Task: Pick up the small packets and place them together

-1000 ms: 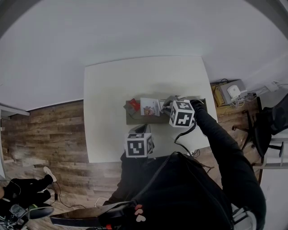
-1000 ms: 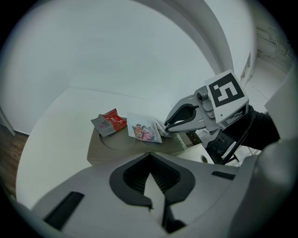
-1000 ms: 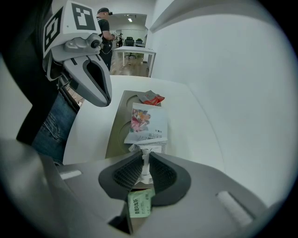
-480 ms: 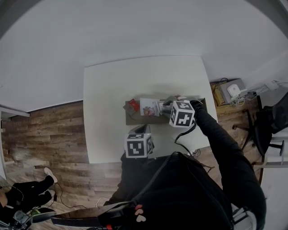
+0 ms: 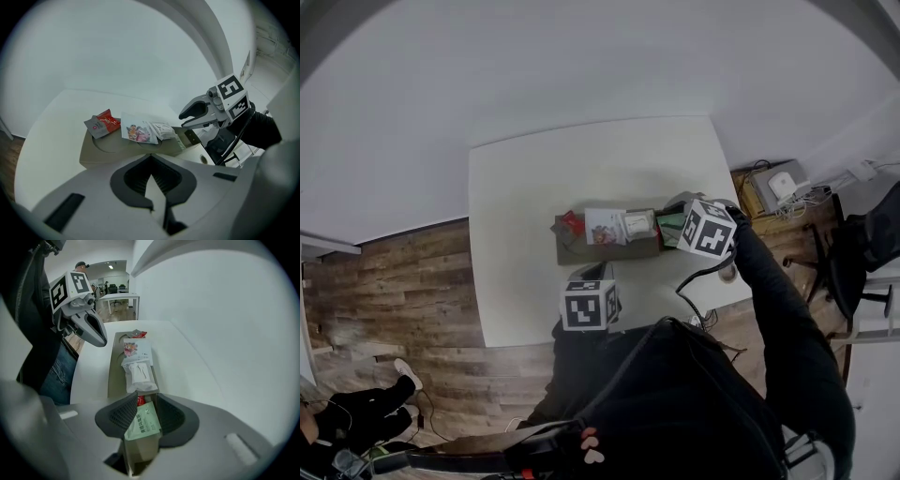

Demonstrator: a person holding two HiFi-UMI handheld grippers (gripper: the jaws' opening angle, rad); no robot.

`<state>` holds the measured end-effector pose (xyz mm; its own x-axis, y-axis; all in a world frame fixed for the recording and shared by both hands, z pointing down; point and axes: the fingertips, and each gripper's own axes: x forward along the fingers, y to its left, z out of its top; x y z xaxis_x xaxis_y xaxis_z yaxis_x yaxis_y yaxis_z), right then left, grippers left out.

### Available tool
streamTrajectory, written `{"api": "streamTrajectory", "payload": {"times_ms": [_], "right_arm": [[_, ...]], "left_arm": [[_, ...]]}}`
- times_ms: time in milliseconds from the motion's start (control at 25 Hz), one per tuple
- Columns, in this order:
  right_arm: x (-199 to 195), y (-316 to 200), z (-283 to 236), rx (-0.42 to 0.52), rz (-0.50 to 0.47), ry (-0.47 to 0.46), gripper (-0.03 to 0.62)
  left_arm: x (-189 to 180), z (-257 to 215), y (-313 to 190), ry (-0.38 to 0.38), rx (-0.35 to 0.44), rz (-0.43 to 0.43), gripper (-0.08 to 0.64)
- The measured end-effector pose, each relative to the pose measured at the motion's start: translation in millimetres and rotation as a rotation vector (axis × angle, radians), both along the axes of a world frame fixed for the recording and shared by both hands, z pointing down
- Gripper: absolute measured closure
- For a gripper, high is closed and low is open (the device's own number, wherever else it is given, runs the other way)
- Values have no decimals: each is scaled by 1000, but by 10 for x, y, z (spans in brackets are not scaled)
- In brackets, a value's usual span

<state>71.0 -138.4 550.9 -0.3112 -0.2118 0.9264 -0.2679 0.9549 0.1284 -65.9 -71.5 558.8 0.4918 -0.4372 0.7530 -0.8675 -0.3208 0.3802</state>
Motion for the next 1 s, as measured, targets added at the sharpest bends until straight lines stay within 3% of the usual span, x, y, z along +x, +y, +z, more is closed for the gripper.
{"api": "streamTrajectory", "payload": {"times_ms": [400, 1000], "right_arm": [[532, 218, 319, -97, 92, 57, 468], [447, 315, 807, -267, 30, 90, 468]], "left_arm": [[239, -39, -29, -6, 7, 61, 560], [405, 54, -122, -12, -25, 75, 560]]}}
